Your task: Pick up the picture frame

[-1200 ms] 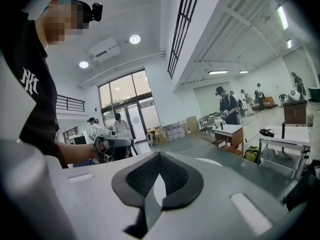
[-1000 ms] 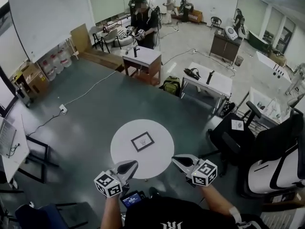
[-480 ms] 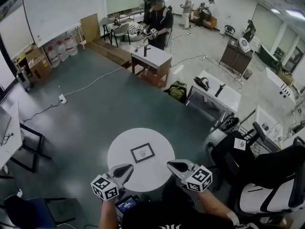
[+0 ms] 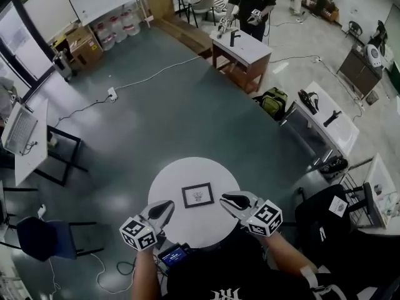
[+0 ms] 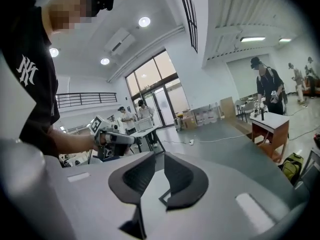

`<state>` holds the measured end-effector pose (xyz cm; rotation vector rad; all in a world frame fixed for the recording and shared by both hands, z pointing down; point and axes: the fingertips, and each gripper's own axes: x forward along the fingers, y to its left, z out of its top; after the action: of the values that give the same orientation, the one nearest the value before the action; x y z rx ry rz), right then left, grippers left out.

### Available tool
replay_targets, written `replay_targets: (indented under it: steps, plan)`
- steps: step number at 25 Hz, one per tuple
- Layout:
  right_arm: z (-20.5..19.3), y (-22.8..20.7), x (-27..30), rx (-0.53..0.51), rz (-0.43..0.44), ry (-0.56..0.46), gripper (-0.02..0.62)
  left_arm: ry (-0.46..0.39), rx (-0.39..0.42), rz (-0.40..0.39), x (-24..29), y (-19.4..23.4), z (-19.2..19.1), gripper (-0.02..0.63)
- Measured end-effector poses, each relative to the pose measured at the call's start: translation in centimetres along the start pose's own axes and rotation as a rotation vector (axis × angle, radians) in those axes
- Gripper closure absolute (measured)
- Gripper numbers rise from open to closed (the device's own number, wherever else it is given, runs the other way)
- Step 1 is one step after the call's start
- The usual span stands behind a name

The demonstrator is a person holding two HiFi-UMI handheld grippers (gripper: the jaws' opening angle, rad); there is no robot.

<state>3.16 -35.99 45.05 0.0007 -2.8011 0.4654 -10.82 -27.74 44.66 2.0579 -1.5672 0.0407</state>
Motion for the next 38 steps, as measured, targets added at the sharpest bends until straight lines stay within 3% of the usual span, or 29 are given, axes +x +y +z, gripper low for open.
replay_targets:
  steps: [5,7,12,15,19,26,33,38]
  plan:
    - [-1.3,-4.9,1.5,0.062,0.076,0.029,0.523,0.023,-0.051,0.122,3.2,1.6,-0.1,0.603]
    - [-2.3,-5.9,2.7,0.095,0.119,0.025,0.486,0.061,-0.069,0.158,4.3,2.7,-1.2,0.6]
    - [-7.3,-7.3,7.4,0.148,0.157,0.081,0.468,0.132,-0.09,0.206,5.9,7.5,-4.9,0.586]
    - [-11.3,-8.5,10.2,0.172,0.118,0.131,0.448,0.171,-0.131,0.202,6.3,10.8,-9.1,0.578]
    - [-15.6,-11.6,12.1,0.251,0.021,0.159,0.433,0.271,-0.165,0.112,9.3,13.0,-14.7,0.535]
    - [-21.6,-13.9,14.5,0.36,-0.056,0.238,0.446,0.418,-0.134,0.021,12.3,15.0,-21.0,0.462]
    - [-26.3,-14.5,15.2,0.354,-0.123,0.371,0.397,0.536,-0.128,0.049,14.1,17.0,-25.2,0.449]
    - [-28.2,-14.6,16.0,0.357,-0.14,0.422,0.397,0.565,-0.196,0.096,14.7,18.1,-26.8,0.449]
